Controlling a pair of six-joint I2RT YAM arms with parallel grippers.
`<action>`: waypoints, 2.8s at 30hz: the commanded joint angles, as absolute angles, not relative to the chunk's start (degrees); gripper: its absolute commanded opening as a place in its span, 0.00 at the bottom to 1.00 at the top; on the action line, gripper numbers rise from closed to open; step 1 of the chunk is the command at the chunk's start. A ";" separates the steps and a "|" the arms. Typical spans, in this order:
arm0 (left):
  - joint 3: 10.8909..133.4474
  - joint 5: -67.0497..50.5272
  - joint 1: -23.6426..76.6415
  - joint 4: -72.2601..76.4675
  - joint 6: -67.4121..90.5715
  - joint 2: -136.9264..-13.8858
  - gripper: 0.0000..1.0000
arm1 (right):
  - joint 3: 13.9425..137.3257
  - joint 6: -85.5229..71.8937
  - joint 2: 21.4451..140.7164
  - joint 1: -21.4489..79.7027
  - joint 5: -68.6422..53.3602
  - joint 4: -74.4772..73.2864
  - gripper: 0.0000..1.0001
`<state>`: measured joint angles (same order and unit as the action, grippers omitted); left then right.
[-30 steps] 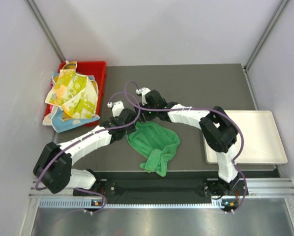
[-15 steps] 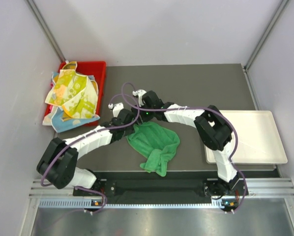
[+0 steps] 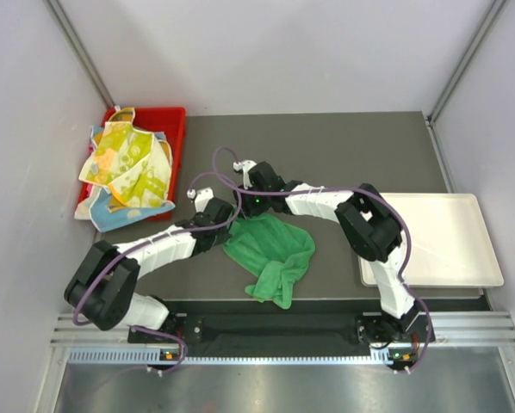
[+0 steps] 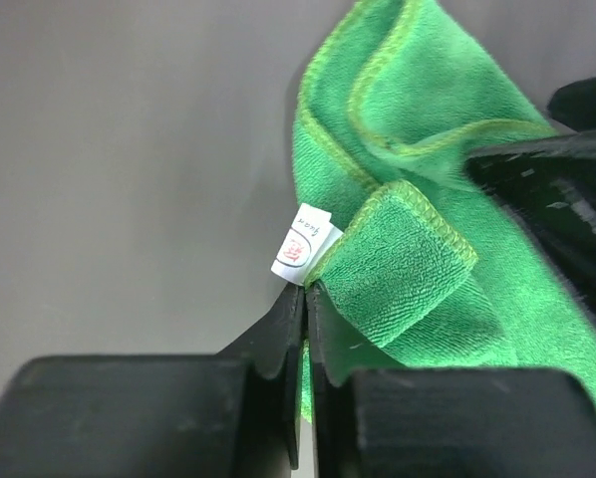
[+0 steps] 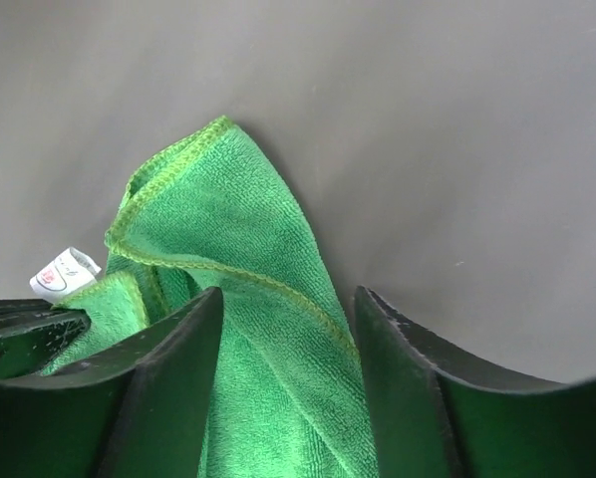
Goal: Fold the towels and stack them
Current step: Flatten out the crumpled towel
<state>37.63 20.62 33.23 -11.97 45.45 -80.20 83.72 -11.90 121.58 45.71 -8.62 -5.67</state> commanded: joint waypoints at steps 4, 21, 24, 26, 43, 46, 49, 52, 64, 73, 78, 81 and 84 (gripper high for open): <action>35.51 25.31 32.61 -12.56 49.12 -75.24 0.00 | 82.97 -14.67 119.62 44.83 -6.77 -2.47 0.42; 30.68 29.62 31.12 -18.99 56.52 -67.85 0.00 | 71.73 -23.63 110.76 37.62 2.19 -0.35 0.18; 30.85 27.69 29.80 -17.50 54.77 -69.43 0.00 | 68.92 -24.95 107.94 35.42 5.87 -1.14 0.17; 31.64 25.42 28.75 -14.86 53.27 -71.71 0.00 | 67.42 -25.40 106.44 34.37 8.95 -1.93 0.17; 38.77 22.66 26.10 -18.89 50.27 -75.79 0.15 | 70.65 -19.43 107.13 31.38 4.49 -1.67 0.47; 36.22 24.25 26.10 -21.18 52.38 -71.21 0.15 | 74.08 -17.50 109.68 31.38 2.38 -2.37 0.48; 34.46 24.26 26.10 -22.06 54.05 -68.48 0.12 | 77.69 -16.18 112.58 31.55 0.88 -4.22 0.49; 33.22 23.82 26.10 -21.62 54.67 -68.64 0.12 | 80.50 -15.21 114.96 31.81 0.70 -5.97 0.49; 38.40 30.31 26.02 -21.09 52.47 -72.59 0.57 | 86.22 -11.78 120.32 34.27 1.31 -9.84 0.55; 42.45 29.53 24.70 -17.23 51.50 -81.20 0.63 | 87.98 -11.25 122.17 35.42 3.69 -11.07 0.57; 42.63 27.60 23.56 -14.95 51.50 -84.10 0.62 | 88.16 -10.63 122.69 36.65 5.89 -11.42 0.58; 42.89 26.81 23.55 -14.77 51.59 -85.86 0.59 | 88.15 -10.46 122.96 37.35 6.94 -11.95 0.58; 42.37 26.46 23.55 -13.98 52.12 -86.66 0.57 | 88.33 -10.20 123.13 37.88 7.91 -12.39 0.57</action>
<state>41.34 27.70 23.86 -16.58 51.79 -85.54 85.97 -10.98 121.97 36.53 6.35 -11.20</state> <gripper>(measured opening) 0.576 0.577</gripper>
